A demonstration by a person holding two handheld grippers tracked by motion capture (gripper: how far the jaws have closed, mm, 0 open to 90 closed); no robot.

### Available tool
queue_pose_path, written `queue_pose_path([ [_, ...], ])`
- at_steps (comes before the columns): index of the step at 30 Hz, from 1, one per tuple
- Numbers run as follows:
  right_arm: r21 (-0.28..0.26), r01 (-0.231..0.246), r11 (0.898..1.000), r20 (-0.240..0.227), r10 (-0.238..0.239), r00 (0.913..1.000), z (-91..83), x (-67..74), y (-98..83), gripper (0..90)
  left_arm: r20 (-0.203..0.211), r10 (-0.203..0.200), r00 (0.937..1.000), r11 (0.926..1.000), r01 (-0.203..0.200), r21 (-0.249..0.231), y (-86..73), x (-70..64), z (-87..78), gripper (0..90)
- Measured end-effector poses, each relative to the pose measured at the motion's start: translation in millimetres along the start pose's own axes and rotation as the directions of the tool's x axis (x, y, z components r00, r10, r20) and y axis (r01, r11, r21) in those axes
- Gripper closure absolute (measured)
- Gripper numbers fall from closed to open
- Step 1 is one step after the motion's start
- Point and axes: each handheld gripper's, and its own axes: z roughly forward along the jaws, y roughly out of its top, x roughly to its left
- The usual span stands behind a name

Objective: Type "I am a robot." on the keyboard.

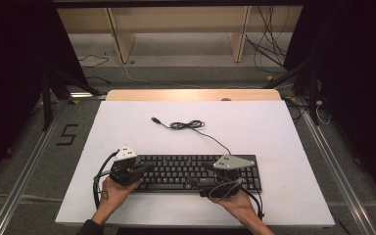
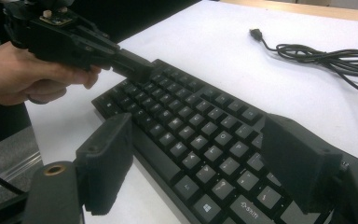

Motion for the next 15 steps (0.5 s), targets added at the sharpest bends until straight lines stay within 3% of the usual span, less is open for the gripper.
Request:
queue_pose_path([
  [15,0.007,0.0,1.0,-0.004,0.0,1.0,1.3,0.6,-1.0,26.4,0.002,-0.023,0.9997,0.9984,0.023,0.052,-0.2,3.2,14.1,89.0],
])
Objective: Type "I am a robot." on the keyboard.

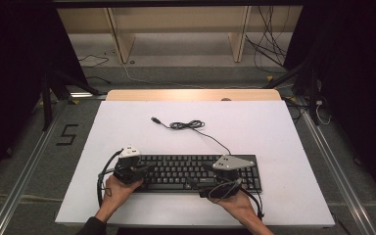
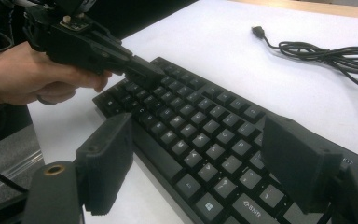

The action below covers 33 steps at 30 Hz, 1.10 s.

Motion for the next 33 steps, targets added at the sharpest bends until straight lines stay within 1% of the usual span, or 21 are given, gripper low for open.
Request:
queue_pose_path([
  [1,0.001,0.001,1.0,0.0,-0.001,1.0,0.2,0.0,-0.1,26.4,-0.003,0.004,1.0,1.0,-0.004,0.002,0.0,0.5,0.9,89.0],
  [6,0.003,0.002,1.0,-0.001,-0.002,1.0,0.7,0.0,-0.4,26.4,-0.003,-0.006,1.0,1.0,0.006,0.002,0.6,1.2,4.4,89.0],
  [8,0.001,0.002,1.0,-0.001,-0.002,1.0,0.8,0.0,-0.5,26.3,-0.002,-0.002,1.0,1.0,0.002,0.007,1.1,1.4,6.2,88.9],
  [9,0.001,0.002,1.0,-0.001,-0.002,1.0,0.8,-0.1,-0.5,26.4,-0.007,0.005,1.0,0.9999,-0.005,0.013,1.2,1.7,7.1,89.0],
  [10,0.001,0.002,1.0,-0.001,-0.002,1.0,0.8,0.0,-0.5,26.3,-0.006,-0.002,1.0,0.9999,0.002,0.016,1.2,1.5,8.4,89.0],
  [12,0.002,0.001,1.0,-0.001,-0.001,1.0,0.7,0.1,-0.5,26.3,-0.01,-0.002,1.0,0.9998,0.002,0.019,1.6,1.5,10.7,89.0],
  [16,0.0,0.001,1.0,0.0,-0.001,1.0,0.5,0.0,-0.5,26.0,-0.016,0.006,0.9999,0.9995,-0.005,0.03,2.7,1.2,15.2,89.0],
  [20,-0.003,0.002,1.0,0.0,-0.002,1.0,0.0,0.1,-0.3,25.8,-0.023,0.005,0.9997,0.9986,-0.004,0.052,1.1,0.3,19.8,89.0],
  [21,-0.005,0.003,1.0,-0.001,-0.003,1.0,0.0,0.0,-0.3,25.8,-0.026,0.01,0.9996,0.9981,-0.009,0.061,0.8,0.7,19.8,89.0],
  [24,-0.005,0.004,1.0,-0.001,-0.004,1.0,-0.4,-0.1,-0.2,25.8,-0.04,0.006,0.9992,0.998,-0.004,0.063,0.3,-0.7,20.3,89.1],
  [28,-0.003,0.005,1.0,-0.003,-0.005,1.0,0.0,0.6,-0.3,25.8,-0.037,0.001,0.9993,0.9981,0.001,0.062,0.0,-0.1,20.5,89.2],
  [31,-0.004,0.006,1.0,-0.002,-0.006,1.0,-0.4,1.1,0.0,25.8,-0.04,0.008,0.9992,0.998,-0.005,0.062,0.2,0.7,19.6,89.1],
  [32,-0.007,0.005,1.0,-0.001,-0.005,1.0,-0.7,1.0,0.3,25.8,-0.042,0.004,0.9991,0.9981,-0.002,0.062,0.2,0.9,18.6,89.0],
  [33,-0.008,0.004,1.0,0.0,-0.004,1.0,-0.9,0.7,0.5,25.8,-0.043,0.005,0.9991,0.9986,-0.002,0.053,0.1,1.5,17.7,88.9],
])
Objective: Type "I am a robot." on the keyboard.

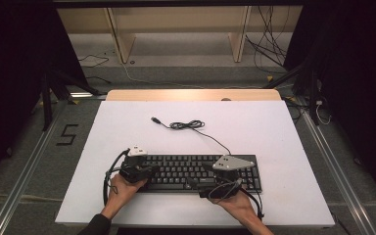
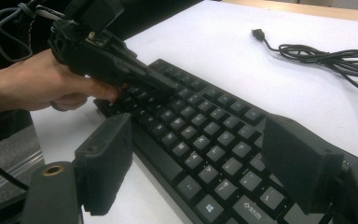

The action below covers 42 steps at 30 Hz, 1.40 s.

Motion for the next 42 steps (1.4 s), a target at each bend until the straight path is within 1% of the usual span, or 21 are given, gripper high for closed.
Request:
queue_pose_path([
  [3,-0.003,-0.002,1.0,0.002,0.002,1.0,-0.6,-1.0,0.5,25.8,-0.002,-0.011,0.9999,0.9997,0.011,-0.024,1.1,1.0,-5.1,88.7],
  [4,-0.003,-0.002,1.0,0.003,0.002,1.0,-0.8,-1.3,0.5,25.8,-0.001,-0.017,0.9999,0.9992,0.017,-0.037,1.5,1.7,-7.4,87.3],
  [6,-0.004,-0.003,1.0,0.002,0.003,1.0,-0.5,-1.7,0.4,25.8,0.013,-0.027,0.9996,0.9977,0.027,-0.062,2.2,3.5,-13.1,84.3],
  [8,-0.003,-0.001,1.0,0.002,0.001,1.0,-0.1,-1.9,0.2,25.8,0.021,-0.045,0.9987,0.9943,0.047,-0.096,2.9,4.3,-18.1,82.0],
  [9,-0.001,-0.001,1.0,0.004,0.001,1.0,0.0,-2.1,0.1,25.8,0.026,-0.041,0.9988,0.9941,0.043,-0.099,3.5,5.8,-21.5,81.1],
  [10,-0.001,-0.001,1.0,0.004,0.001,1.0,0.3,-2.4,0.0,25.8,0.034,-0.051,0.9981,0.9918,0.055,-0.115,3.5,6.2,-23.9,79.0],
  [13,0.002,-0.003,1.0,0.009,0.003,1.0,1.0,-3.5,0.0,25.8,0.054,-0.062,0.9966,0.9858,0.07,-0.153,3.0,9.5,-32.0,73.2],
  [15,0.002,-0.004,1.0,0.012,0.004,0.9999,1.5,-4.2,0.0,25.8,0.065,-0.073,0.9952,0.9819,0.083,-0.17,2.3,11.7,-36.8,69.7],
  [17,0.003,-0.008,1.0,0.013,0.008,0.9999,2.1,-5.0,0.2,26.0,0.081,-0.075,0.9939,0.9779,0.089,-0.19,1.1,13.4,-41.1,66.4],
  [19,0.005,-0.01,1.0,0.016,0.01,0.9998,3.1,-6.0,0.4,27.1,0.095,-0.078,0.9925,0.9733,0.096,-0.208,-0.7,13.3,-44.1,60.1],
  [22,0.011,-0.01,1.0,0.027,0.01,0.9996,5.6,-7.7,1.1,31.0,0.104,-0.075,0.9917,0.9711,0.096,-0.218,-4.9,12.2,-47.0,53.1],
  [24,0.028,-0.009,1.0,0.042,0.008,0.9991,7.9,-8.7,1.9,34.5,0.102,-0.075,0.9919,0.971,0.096,-0.219,-7.8,12.0,-48.6,46.7],
  [25,0.03,-0.009,0.999,0.043,0.008,0.999,9.3,-9.7,2.0,36.2,0.106,-0.082,0.991,0.9703,0.103,-0.219,-9.3,11.7,-49.5,44.6],
  [28,0.043,-0.009,0.999,0.044,0.008,0.999,13.2,-12.3,2.6,42.2,0.105,-0.077,0.9915,0.9694,0.099,-0.225,-12.8,11.8,-52.6,39.9],
  [29,0.05,-0.008,0.999,0.048,0.006,0.9988,14.7,-12.8,3.1,43.9,0.107,-0.08,0.9911,0.9679,0.103,-0.229,-13.6,11.7,-53.7,38.4],
  [31,0.056,-0.01,0.998,0.043,0.008,0.9991,17.5,-14.0,3.8,47.0,0.11,-0.088,0.99,0.9642,0.113,-0.24,-14.9,11.6,-55.7,36.6],
  [34,0.07,-0.009,0.998,0.038,0.006,0.9993,21.9,-15.0,4.7,51.6,0.108,-0.087,0.9903,0.9612,0.112,-0.252,-17.3,11.6,-58.6,33.7],
  [37,0.08,-0.003,0.997,0.029,0.001,0.9996,25.2,-15.4,5.1,56.1,0.107,-0.082,0.9909,0.9605,0.107,-0.257,-20.4,12.1,-61.4,31.1],
  [38,0.083,-0.004,0.997,0.027,0.002,0.9996,26.0,-15.4,5.3,57.9,0.111,-0.089,0.9899,0.9582,0.115,-0.262,-21.4,11.6,-61.9,30.6],
  [40,0.084,-0.001,0.996,0.025,-0.001,0.9997,27.7,-15.9,6.0,61.3,0.108,-0.089,0.9902,0.9575,0.115,-0.265,-22.9,11.4,-63.2,29.8],
  [42,0.088,0.001,0.996,0.024,-0.003,0.9997,29.9,-16.5,7.1,64.8,0.105,-0.085,0.9908,0.9593,0.11,-0.26,-24.3,11.4,-64.1,29.1],
])
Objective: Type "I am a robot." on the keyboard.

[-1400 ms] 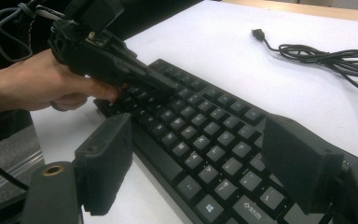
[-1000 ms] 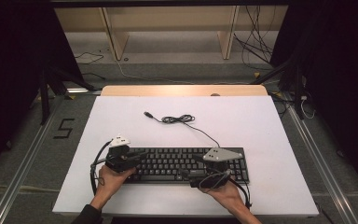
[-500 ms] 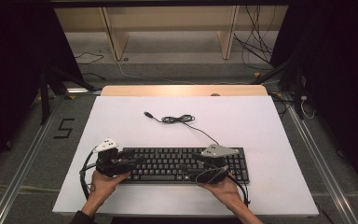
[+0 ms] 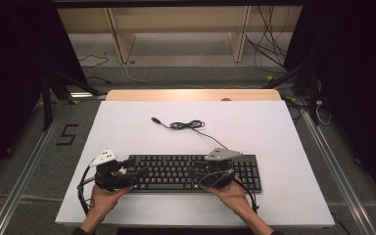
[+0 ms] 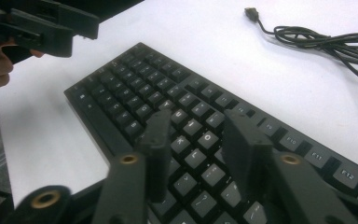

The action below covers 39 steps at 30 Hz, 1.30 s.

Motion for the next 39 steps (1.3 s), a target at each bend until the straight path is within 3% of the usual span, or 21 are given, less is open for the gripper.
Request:
queue_pose_path([
  [18,0.067,0.003,0.998,0.009,-0.004,1.0,25.2,-4.0,7.9,89.7,0.003,0.017,0.9998,0.9998,-0.017,-0.011,-7.3,-3.7,-3.1,26.6],
  [25,0.085,0.007,0.996,0.017,-0.009,0.9998,31.7,-4.5,8.7,90.0,0.0,0.034,0.9994,0.9993,-0.034,-0.015,-8.3,-5.7,-4.7,26.3],
  [39,0.124,0.007,0.992,0.033,-0.011,0.9994,41.0,-6.1,9.3,90.0,-0.008,0.026,0.9996,0.9993,-0.026,-0.028,-8.7,-4.7,-7.0,26.2],
])
